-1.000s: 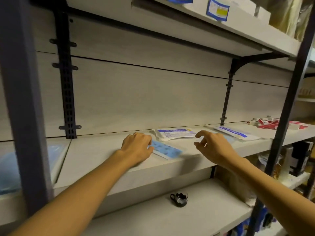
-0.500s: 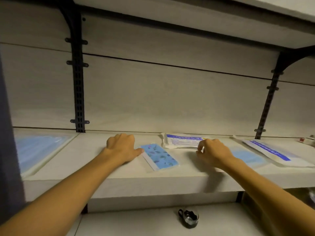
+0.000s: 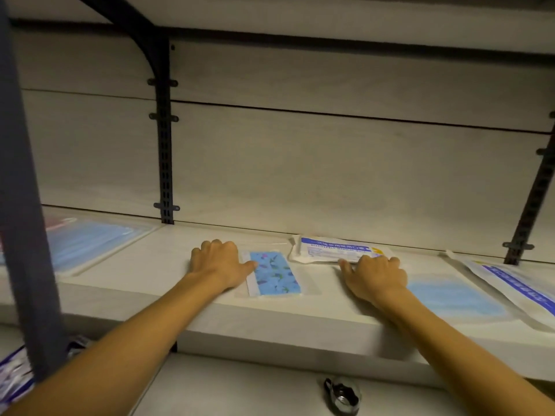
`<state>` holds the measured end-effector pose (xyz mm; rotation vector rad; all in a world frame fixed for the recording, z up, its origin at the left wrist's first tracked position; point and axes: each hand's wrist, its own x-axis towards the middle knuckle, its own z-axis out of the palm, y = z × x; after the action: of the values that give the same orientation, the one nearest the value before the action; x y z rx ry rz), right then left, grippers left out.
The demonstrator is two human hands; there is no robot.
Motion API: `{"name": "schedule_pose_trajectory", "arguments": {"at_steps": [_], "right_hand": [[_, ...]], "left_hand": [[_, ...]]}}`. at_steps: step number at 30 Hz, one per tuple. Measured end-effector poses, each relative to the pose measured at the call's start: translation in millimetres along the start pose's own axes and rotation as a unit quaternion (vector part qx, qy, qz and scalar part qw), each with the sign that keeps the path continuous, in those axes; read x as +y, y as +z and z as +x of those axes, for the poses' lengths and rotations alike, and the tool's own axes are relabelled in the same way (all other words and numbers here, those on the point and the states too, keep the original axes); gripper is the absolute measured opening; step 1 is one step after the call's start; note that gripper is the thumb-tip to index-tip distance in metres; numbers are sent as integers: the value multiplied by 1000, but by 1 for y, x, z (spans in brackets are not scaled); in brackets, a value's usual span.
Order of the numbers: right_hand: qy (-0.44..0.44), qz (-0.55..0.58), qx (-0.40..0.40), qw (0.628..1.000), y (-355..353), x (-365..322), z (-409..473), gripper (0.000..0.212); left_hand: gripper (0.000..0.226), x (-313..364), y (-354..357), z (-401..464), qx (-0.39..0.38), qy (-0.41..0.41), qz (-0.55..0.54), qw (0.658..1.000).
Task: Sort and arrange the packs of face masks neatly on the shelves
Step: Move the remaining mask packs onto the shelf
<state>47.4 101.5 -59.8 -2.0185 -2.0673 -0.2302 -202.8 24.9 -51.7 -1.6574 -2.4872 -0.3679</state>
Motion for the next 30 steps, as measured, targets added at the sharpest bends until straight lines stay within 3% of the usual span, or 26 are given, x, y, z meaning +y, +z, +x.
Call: {"name": "schedule_pose_trajectory", "arguments": {"at_steps": [5, 10, 15, 18, 22, 25, 27, 30], "right_hand": [[28, 52, 9, 998, 2, -3, 11, 72], [76, 141, 43, 986, -2, -8, 21, 76], [153, 326, 54, 932, -7, -2, 36, 74], [158, 378, 40, 911, 0, 8, 47, 72], [134, 450, 45, 882, 9, 11, 56, 41], [149, 536, 57, 829, 3, 13, 49, 50], [158, 579, 38, 799, 1, 15, 47, 36], [171, 597, 11, 784, -2, 16, 46, 49]], "left_hand": [[44, 2, 1, 5, 8, -12, -65, 998], [28, 3, 10, 12, 72, 11, -96, 993], [32, -1, 16, 18, 70, -52, -248, 965], [40, -3, 16, 21, 70, -65, -243, 965], [22, -6, 16, 22, 58, -81, -212, 972], [17, -6, 16, 20, 58, -73, -201, 975], [16, -5, 16, 19, 59, -66, -202, 975], [13, -5, 14, 17, 62, -50, -216, 973]]}}
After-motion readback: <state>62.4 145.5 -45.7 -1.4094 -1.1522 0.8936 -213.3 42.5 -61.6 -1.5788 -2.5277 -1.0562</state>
